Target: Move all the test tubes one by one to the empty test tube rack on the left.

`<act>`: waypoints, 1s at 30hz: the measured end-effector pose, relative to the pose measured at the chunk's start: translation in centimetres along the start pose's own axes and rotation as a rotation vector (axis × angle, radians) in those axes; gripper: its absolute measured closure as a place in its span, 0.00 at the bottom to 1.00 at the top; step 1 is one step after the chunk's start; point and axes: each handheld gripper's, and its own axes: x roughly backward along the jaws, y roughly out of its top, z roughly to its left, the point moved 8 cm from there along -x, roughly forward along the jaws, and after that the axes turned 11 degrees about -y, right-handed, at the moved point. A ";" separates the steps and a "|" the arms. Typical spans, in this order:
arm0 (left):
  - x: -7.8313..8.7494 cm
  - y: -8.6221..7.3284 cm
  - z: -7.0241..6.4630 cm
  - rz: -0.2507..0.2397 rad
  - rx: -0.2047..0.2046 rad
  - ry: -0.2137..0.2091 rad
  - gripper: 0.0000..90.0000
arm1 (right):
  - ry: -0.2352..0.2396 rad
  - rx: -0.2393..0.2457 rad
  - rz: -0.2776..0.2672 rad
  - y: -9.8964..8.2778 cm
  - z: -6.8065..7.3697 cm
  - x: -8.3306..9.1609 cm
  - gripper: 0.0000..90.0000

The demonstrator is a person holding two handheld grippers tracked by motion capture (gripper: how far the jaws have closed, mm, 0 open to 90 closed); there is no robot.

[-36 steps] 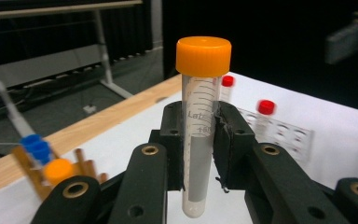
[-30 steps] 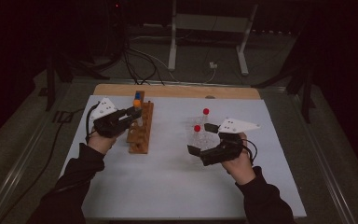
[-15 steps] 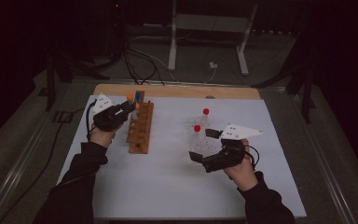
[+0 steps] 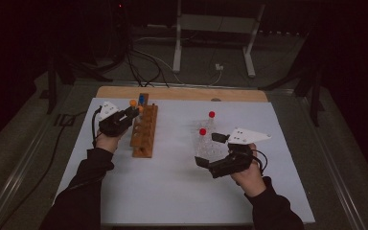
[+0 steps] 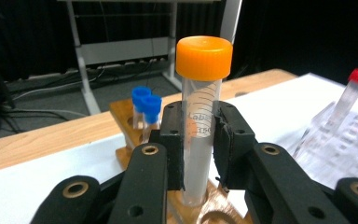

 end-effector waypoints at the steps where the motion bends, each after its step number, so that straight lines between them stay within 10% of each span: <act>1: -0.1 -0.2 0.0 0.009 0.000 0.000 0.85 | 0.001 -0.002 0.001 0.0 0.0 0.0 0.00; 16: -1.2 -2.5 -0.2 0.173 -0.025 0.021 0.84 | 0.011 -0.009 0.005 -0.1 0.0 0.1 0.00; 30: -1.4 -2.8 -0.1 0.215 0.002 0.024 0.84 | 0.012 -0.015 -0.002 0.1 -0.1 0.2 0.00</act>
